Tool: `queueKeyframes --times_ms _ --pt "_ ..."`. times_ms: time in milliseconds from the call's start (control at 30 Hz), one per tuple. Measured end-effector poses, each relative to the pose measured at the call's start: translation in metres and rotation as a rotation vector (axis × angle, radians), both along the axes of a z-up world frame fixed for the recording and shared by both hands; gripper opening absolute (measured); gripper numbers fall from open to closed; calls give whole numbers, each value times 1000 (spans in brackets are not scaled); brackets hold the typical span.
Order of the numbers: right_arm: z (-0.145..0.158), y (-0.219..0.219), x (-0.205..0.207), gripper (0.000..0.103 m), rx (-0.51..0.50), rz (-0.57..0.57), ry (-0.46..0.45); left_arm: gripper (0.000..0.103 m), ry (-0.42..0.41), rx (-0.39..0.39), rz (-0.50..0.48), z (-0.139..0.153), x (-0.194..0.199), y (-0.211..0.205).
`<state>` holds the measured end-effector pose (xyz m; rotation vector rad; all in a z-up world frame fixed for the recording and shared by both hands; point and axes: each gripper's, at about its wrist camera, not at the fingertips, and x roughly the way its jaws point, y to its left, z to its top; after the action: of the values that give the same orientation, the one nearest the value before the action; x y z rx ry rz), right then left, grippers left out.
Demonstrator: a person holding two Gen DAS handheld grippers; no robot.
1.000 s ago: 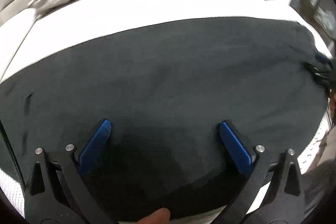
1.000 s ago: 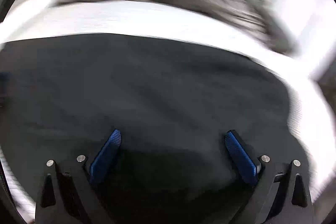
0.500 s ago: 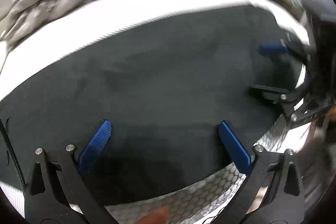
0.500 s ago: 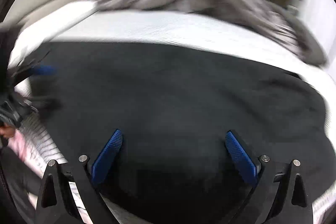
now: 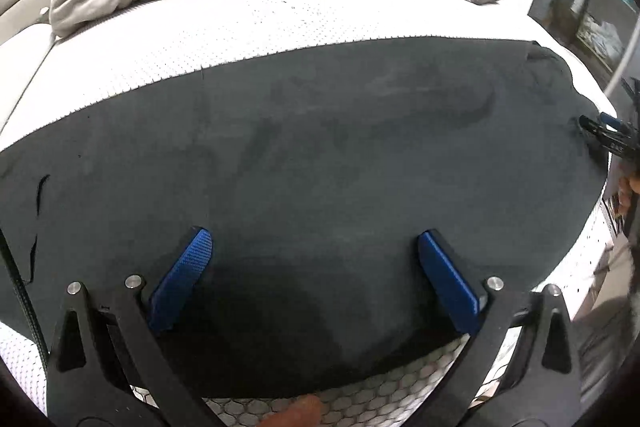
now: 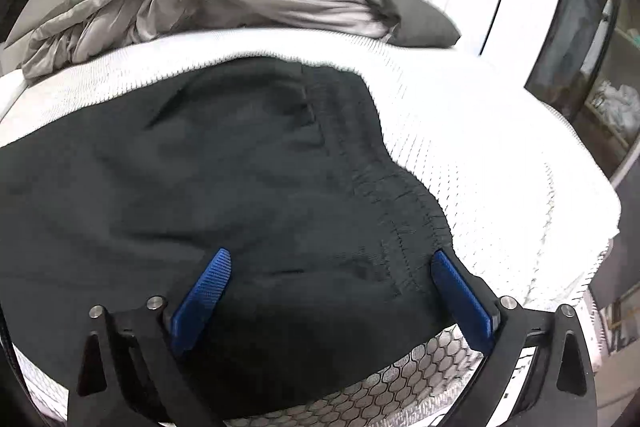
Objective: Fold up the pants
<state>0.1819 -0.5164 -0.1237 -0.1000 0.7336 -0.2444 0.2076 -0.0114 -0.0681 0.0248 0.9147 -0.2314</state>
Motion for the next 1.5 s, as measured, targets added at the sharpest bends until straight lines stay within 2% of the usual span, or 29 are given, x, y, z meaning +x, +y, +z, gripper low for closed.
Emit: queueKeyframes --times_ms 67,133,200,267,300,367,433,500,600,633,667,733,767,867,933,1033,1067,1133,1233,1300,1367,1433,1500 --pt "15 22 -7 102 0 56 -42 102 -26 -22 -24 10 4 -10" --pt "24 51 -7 102 65 140 -61 102 -43 -34 -65 17 11 -35" --pt "22 88 4 102 159 261 -32 102 -26 8 -102 12 26 -61" --pt "13 130 19 102 210 373 34 103 -1 85 -111 0 40 -80" --pt "5 149 25 101 208 418 73 103 17 103 -107 -6 45 -82" --pt "-11 179 52 101 131 473 138 103 52 68 -97 -11 51 -73" --pt "-19 179 54 101 51 506 164 103 55 72 -43 -9 53 -53" --pt "-18 144 50 102 -9 427 125 103 41 80 35 -8 53 -20" --pt "-21 71 44 102 -158 125 96 103 37 38 134 -12 47 28" --pt "-22 48 42 102 -157 55 87 103 31 29 142 -11 45 35" --pt "-23 26 39 102 -112 10 73 103 28 28 145 -11 43 38" --pt "-19 4 33 102 -12 -3 53 103 33 70 154 -7 41 35" --pt "-16 4 32 102 -12 -6 45 102 40 83 164 -4 42 31" --pt "-3 26 31 102 -15 13 22 102 -4 12 113 14 37 6" --pt "11 58 41 102 44 118 14 102 -43 11 62 22 41 -20" --pt "14 117 60 102 83 278 53 102 -63 75 -19 21 60 -64" --pt "12 133 65 102 83 319 71 102 -50 104 -43 14 68 -76" --pt "-3 184 65 102 44 416 123 103 33 180 -55 -9 83 -91" --pt "-23 210 67 102 -94 481 161 103 70 105 -47 -15 90 -80" --pt "-22 193 75 102 -71 459 164 103 67 111 -3 -13 92 -62" --pt "-16 160 83 103 -79 339 165 103 68 75 18 -14 90 -39" --pt "-16 118 89 103 -150 191 157 103 67 102 63 -14 87 -23" --pt "-15 70 89 103 -163 33 146 103 69 87 108 -14 82 -4"
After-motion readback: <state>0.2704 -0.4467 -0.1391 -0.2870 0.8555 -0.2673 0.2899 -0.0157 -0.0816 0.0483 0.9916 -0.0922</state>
